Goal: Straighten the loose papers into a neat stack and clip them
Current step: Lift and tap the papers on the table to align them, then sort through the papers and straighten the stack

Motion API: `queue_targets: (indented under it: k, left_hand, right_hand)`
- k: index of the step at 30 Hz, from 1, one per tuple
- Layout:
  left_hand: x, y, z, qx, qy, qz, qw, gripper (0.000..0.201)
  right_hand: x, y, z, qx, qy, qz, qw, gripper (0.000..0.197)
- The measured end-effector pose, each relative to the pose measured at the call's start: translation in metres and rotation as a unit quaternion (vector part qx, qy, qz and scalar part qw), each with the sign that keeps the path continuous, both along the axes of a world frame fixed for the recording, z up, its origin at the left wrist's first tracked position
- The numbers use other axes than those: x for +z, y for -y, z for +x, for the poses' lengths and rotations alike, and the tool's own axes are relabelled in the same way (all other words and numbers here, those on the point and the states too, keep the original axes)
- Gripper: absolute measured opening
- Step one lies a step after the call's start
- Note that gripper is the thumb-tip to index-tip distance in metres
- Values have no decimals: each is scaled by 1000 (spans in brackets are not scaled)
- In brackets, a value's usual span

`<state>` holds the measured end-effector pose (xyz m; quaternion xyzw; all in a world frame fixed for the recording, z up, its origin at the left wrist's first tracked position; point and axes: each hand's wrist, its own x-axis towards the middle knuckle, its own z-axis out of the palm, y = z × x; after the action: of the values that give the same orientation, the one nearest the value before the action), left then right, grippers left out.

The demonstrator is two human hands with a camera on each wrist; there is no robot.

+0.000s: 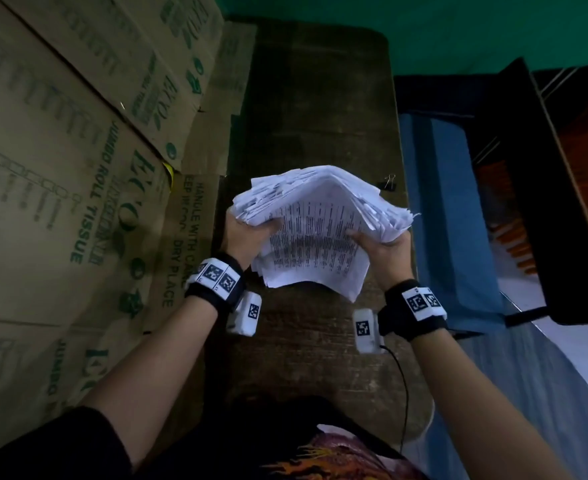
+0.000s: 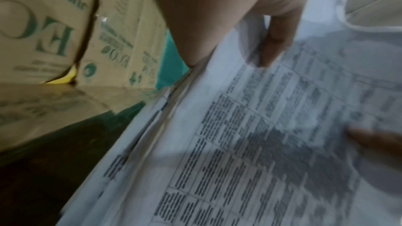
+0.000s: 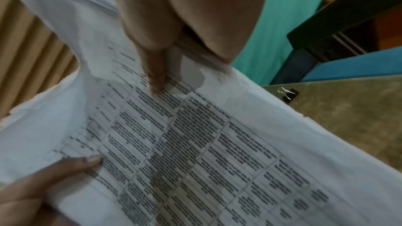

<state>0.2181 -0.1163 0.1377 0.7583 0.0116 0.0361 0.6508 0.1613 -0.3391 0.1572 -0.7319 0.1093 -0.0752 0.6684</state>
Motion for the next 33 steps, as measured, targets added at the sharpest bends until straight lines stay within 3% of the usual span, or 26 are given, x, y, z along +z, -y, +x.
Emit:
queue_targets:
  k: [3,5,7,9,12,15,17,19,21,24,28,29,31,33]
  left_hand:
    - [7,-6,-6,12,28,-28,999,39]
    - [9,-19,-9,-50,44,-79,995,58]
    - [-1,-26,-10,-99,49,-62,992,77]
    - [-6,-24,-14,-140,8,14,990,80]
    - [-10,-16,-14,-132,-38,115,984,58]
    - [-8,-12,-5,-61,-6,77,995,40]
    - [0,-8,-2,-37,-35,28,998,47]
    - [-2,-6,-3,-34,-72,8,997,52]
    - [-13,-7,-10,-35,-138,29,989,49]
    - [-46,-8,-21,-46,-243,-28,969,50]
    - [-83,-6,-26,-16,-368,-19,929,79]
    - [-91,-5,-26,-8,-381,-4,925,87]
    - [-97,-2,-26,12,-380,16,925,86]
    - [-103,3,-26,12,-364,31,931,84]
  right_hand:
    - [14,7,-3,25,26,36,999,38]
    - [14,22,-10,81,19,57,995,53]
    - [6,35,-14,104,-22,0,994,74]
    - [-7,39,-20,128,-82,-86,985,59]
    - [-14,30,-23,76,-127,-64,987,12]
    - [-12,32,-15,-5,-39,-28,999,40]
    - [-9,30,-13,-31,-7,16,999,64]
    - [-12,28,-11,-33,3,21,999,74]
    - [-20,24,-11,-17,-19,3,1000,68]
    - [-50,20,-13,0,-98,-48,994,56]
    - [-87,13,-16,6,-169,-72,983,64]
    - [-95,12,-15,2,-186,-77,980,71]
    - [-109,13,-8,-14,-222,-62,973,77]
    - [-119,13,-1,-17,-244,-63,968,66]
